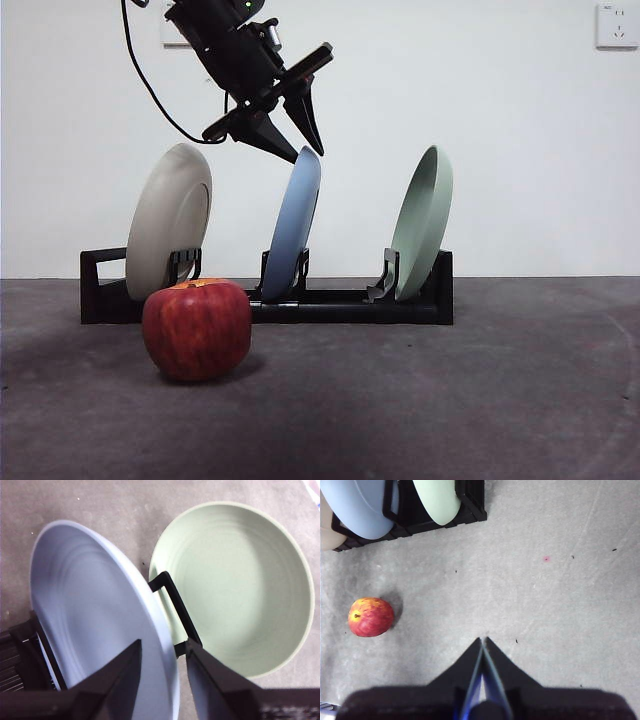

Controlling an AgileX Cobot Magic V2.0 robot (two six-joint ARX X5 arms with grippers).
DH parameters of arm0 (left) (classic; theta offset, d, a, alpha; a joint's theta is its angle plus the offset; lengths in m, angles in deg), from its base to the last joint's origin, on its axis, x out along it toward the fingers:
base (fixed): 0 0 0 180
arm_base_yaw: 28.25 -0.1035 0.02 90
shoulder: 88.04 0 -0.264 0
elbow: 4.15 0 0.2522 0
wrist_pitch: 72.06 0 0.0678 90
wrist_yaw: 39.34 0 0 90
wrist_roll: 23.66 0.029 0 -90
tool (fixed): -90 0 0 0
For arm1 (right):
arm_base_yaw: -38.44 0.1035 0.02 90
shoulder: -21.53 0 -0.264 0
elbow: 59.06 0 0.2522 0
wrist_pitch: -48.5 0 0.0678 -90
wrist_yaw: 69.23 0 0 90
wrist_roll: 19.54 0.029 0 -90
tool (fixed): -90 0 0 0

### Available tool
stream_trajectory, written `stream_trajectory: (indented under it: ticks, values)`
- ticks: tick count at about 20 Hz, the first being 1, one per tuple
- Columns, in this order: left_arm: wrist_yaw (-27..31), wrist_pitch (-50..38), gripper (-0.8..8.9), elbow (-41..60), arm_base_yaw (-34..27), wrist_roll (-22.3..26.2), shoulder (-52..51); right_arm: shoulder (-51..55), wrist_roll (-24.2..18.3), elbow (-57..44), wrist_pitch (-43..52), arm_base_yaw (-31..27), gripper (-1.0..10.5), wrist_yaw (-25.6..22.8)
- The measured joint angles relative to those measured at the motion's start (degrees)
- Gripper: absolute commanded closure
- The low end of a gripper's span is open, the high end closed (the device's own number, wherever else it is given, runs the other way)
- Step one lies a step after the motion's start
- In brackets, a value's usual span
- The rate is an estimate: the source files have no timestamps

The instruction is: Take the blue plate from the plate rack,put the plate on the table,take the apple from the table,put the apple in the plate

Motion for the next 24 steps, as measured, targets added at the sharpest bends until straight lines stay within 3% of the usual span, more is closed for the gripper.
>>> stream_trajectory:
  ticks: [4,10,13,18,21,24]
  values:
    - [-0.31,-0.94,8.19,0.00,0.07,-0.33,0.11,0.00,-0.04,0.00,0.00,0.00,9.5,-1.79]
    - [-1.22,-1.14,8.18,-0.02,0.57,-1.95,0.20,0.00,-0.33,0.00,-1.25,0.00,9.5,-3.80]
    - [-6.73,-0.48,8.18,-1.60,0.26,-3.32,0.42,0.00,-0.42,0.00,-1.53,0.00,9.5,-3.85]
    - [-16.22,2.45,8.18,-10.73,0.02,-4.68,0.44,0.00,-0.44,0.00,-1.40,0.00,9.5,-3.85]
    - [-18.01,7.78,8.18,-18.78,1.75,-4.57,0.44,0.00,-0.44,0.00,-1.40,0.00,9.5,-3.85]
    - [-17.62,14.97,8.19,-28.33,5.09,-1.27,0.44,0.26,-0.44,0.00,-0.39,0.00,9.5,-5.55]
